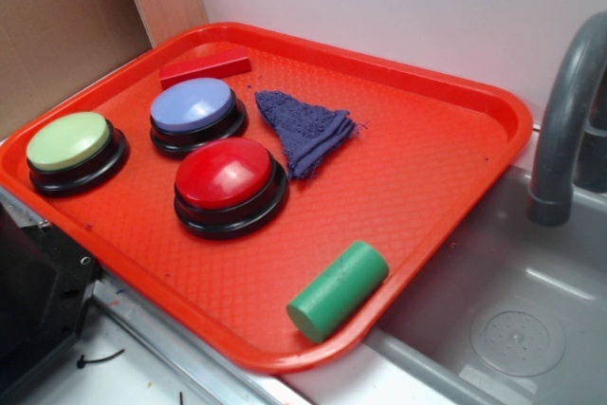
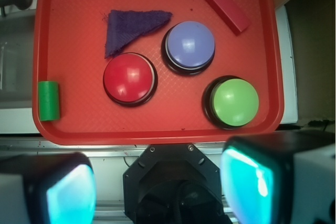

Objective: Push the red button.

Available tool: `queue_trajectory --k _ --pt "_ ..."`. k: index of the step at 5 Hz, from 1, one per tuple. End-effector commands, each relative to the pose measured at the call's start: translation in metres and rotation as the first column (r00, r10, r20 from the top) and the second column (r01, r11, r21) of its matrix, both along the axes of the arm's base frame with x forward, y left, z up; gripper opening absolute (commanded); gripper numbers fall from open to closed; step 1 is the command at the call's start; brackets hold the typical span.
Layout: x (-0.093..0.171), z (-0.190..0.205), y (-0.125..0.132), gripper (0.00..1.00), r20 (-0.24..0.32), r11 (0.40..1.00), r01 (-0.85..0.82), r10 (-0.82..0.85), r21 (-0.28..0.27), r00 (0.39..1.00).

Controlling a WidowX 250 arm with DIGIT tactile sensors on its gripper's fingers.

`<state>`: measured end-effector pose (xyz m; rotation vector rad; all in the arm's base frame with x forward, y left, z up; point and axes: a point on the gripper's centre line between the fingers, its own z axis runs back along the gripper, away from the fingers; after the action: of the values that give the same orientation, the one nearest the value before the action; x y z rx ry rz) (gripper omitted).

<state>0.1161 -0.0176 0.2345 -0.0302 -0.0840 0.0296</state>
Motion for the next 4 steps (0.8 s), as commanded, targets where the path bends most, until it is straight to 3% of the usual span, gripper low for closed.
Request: queue_trajectory --k 1,2,3,4 --pt "0.000 0.000 0.000 1.00 0.000 1.000 0.000 0.000 0.000 1.000" --pt "0.040 -0.050 0.003 1.00 -0.036 0.995 0.029 -0.025 0.091 0.999" --pt "0.068 -0.096 -0.016 1.00 0.062 0.984 0.160 -0.165 0.082 0.984" --pt "0.076 -0.146 -0.025 1.00 0.043 0.972 0.222 -0.226 0.073 0.973"
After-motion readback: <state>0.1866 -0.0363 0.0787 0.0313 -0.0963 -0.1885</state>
